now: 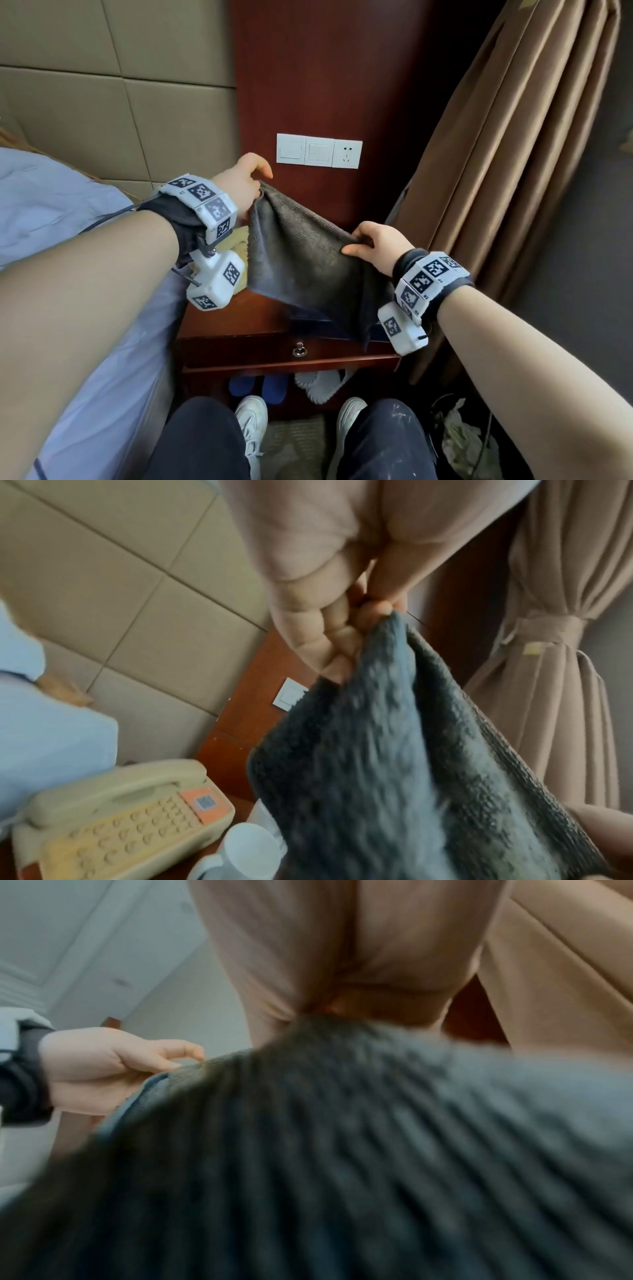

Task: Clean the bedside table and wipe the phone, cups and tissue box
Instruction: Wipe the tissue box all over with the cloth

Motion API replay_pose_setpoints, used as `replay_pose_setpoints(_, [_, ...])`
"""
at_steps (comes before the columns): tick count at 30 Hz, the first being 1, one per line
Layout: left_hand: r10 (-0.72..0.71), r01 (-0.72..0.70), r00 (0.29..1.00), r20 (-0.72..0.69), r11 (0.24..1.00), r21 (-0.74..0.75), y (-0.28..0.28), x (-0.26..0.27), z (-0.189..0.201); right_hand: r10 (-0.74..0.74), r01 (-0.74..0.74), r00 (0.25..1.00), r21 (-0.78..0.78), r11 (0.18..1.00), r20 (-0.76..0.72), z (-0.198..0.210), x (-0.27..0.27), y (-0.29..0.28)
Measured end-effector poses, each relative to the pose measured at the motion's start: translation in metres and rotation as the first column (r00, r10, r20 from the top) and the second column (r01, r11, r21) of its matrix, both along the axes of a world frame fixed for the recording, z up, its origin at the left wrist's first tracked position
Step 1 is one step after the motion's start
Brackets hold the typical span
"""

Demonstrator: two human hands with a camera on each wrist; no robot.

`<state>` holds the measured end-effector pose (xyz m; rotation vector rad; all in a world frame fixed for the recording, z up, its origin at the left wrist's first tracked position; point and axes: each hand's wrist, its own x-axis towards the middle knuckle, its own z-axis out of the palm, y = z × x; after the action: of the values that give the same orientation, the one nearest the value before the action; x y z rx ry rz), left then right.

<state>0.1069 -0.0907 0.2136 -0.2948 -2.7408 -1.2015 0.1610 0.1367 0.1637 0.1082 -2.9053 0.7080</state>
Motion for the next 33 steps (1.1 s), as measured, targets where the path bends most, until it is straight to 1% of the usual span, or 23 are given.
replay_pose_setpoints(1, [0.029,-0.029,0.999,-0.027,0.999,-0.023,-0.003,0.000,-0.001,0.008,-0.008,1.000,0.002,1.000,-0.004,0.001,0.000,-0.001])
replay_pose_setpoints(2, [0.024,-0.025,0.999,-0.030,0.999,-0.030,-0.004,0.000,-0.001,0.015,-0.015,1.000,0.000,1.000,0.003,0.003,0.000,-0.001])
replay_pose_setpoints(4, [-0.050,0.052,0.998,0.045,0.997,-0.052,-0.007,0.000,0.000,0.032,-0.032,0.999,-0.014,0.999,0.038,0.004,0.001,0.000])
replay_pose_setpoints(6, [-0.110,0.124,0.991,0.079,0.972,-0.201,-0.010,0.002,0.003,0.059,-0.057,0.996,-0.032,0.998,0.062,0.006,0.003,0.003])
replay_pose_setpoints(8, [-0.127,0.130,0.991,0.034,0.926,-0.353,-0.014,0.001,0.004,0.097,-0.094,0.992,-0.048,0.994,0.075,0.008,0.005,0.007])
replay_pose_setpoints(10, [-0.140,0.129,0.990,0.006,0.895,-0.427,-0.016,-0.002,0.003,0.133,-0.130,0.987,-0.038,0.991,0.089,0.010,0.004,0.008])
replay_pose_setpoints(12, [-0.151,0.137,0.988,0.011,0.860,-0.491,-0.014,-0.003,0.002,0.159,-0.160,0.984,-0.002,0.987,0.079,0.012,0.002,0.008])
replay_pose_setpoints(15, [-0.154,0.134,0.988,0.005,0.842,-0.522,-0.013,-0.004,0.002,0.202,-0.202,0.979,-0.008,0.979,-0.001,0.016,0.000,0.005])
replay_pose_setpoints(18, [-0.129,0.108,0.992,-0.008,0.861,-0.497,-0.017,-0.004,0.001,0.212,-0.213,0.976,-0.008,0.977,-0.056,0.020,-0.001,0.006])
replay_pose_setpoints(20, [-0.109,0.088,0.994,-0.017,0.874,-0.479,-0.022,-0.004,0.000,0.205,-0.204,0.978,0.027,0.979,-0.035,0.020,-0.003,0.007])
replay_pose_setpoints(21, [-0.108,0.085,0.994,-0.018,0.867,-0.492,-0.024,-0.005,-0.001,0.200,-0.199,0.980,0.052,0.979,-0.014,0.020,-0.004,0.007])
replay_pose_setpoints(23, [-0.116,0.104,0.993,0.014,0.824,-0.556,-0.027,-0.005,-0.003,0.191,-0.194,0.981,0.083,0.978,0.035,0.020,-0.005,0.006])
replay_pose_setpoints(25, [-0.129,0.125,0.991,0.037,0.780,-0.613,-0.028,-0.003,-0.005,0.192,-0.198,0.978,0.080,0.977,0.076,0.021,-0.004,0.004])
replay_pose_setpoints(27, [-0.135,0.142,0.989,0.058,0.784,-0.604,-0.031,-0.003,-0.006,0.193,-0.200,0.977,0.089,0.976,0.089,0.020,-0.004,0.003])
replay_pose_setpoints(29, [-0.145,0.185,0.983,0.116,0.822,-0.539,-0.038,-0.005,-0.008,0.183,-0.197,0.977,0.128,0.972,0.113,0.019,-0.004,0.004])
replay_pose_setpoints(31, [-0.160,0.225,0.969,0.188,0.884,-0.410,-0.044,-0.002,-0.009,0.159,-0.194,0.967,0.172,0.966,0.197,0.017,-0.003,0.008])
replay_pose_setpoints(33, [-0.190,0.244,0.959,0.211,0.932,-0.269,-0.048,-0.003,-0.011,0.130,-0.218,0.942,0.269,0.938,0.308,0.012,-0.001,0.013])
